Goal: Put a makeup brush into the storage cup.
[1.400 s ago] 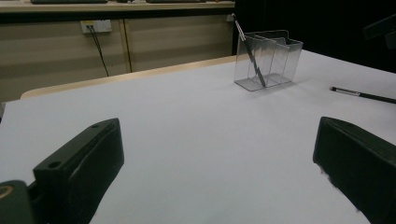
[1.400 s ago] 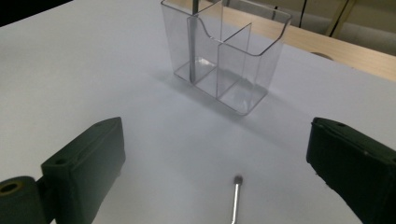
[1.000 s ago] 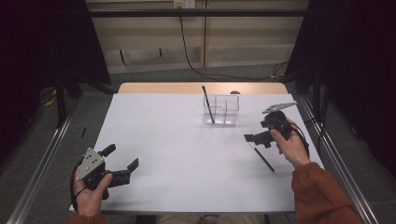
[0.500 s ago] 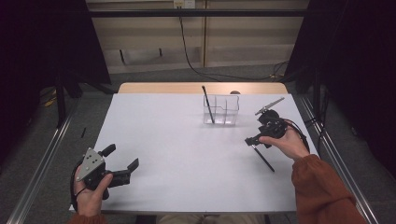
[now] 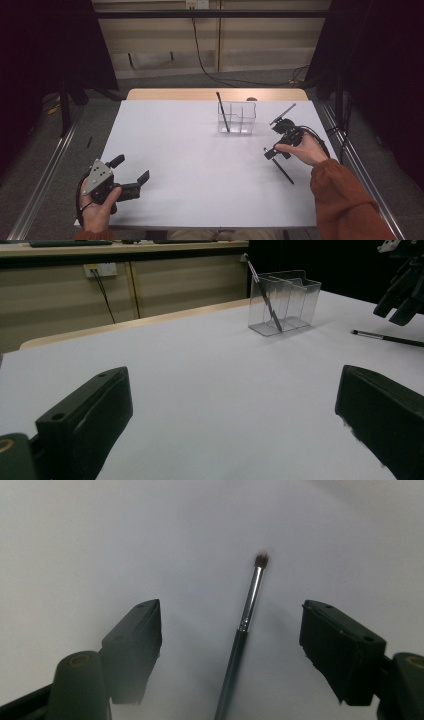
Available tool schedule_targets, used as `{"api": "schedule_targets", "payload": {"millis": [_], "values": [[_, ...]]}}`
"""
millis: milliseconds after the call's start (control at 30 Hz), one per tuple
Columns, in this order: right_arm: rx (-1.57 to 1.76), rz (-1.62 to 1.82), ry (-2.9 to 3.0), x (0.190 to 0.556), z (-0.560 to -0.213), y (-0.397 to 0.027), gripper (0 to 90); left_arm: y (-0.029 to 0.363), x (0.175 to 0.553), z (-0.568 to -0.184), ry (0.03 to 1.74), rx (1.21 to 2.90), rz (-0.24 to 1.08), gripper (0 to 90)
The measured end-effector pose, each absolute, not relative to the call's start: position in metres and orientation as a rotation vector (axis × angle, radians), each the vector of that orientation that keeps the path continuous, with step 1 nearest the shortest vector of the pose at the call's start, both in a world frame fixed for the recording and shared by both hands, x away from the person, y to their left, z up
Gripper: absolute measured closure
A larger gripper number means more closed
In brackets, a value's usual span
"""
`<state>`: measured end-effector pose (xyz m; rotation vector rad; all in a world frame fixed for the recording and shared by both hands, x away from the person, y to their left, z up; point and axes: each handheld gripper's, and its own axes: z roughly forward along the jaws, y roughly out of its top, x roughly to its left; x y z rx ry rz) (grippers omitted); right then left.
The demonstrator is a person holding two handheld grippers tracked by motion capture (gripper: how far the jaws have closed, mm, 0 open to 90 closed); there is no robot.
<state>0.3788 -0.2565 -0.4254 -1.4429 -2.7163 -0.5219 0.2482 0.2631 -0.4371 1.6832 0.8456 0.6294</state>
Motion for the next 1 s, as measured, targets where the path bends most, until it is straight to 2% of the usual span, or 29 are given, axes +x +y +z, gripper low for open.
{"api": "schedule_targets", "payload": {"millis": [267,367,533,733,1000], "values": [[-1.387,-0.372,-2.756,0.384,-0.433,-0.250,23.5,0.264,0.249,-0.437,0.842,1.686,0.630,1.9],[-1.383,-0.358,-2.745,0.385,-0.435,-0.248,32.3,0.264,0.249,-0.437,0.845,1.685,0.629,1.9],[-1.401,-0.306,-2.750,0.387,-0.440,-0.247,36.8,0.264,0.249,-0.437,0.846,1.683,0.627,1.9],[-1.399,-0.269,-2.746,0.390,-0.445,-0.247,49.4,0.264,0.249,-0.437,0.842,1.684,0.629,1.9],[-1.397,-0.228,-2.743,0.392,-0.450,-0.243,59.4,0.264,0.249,-0.437,0.840,1.685,0.630,1.9]]}}
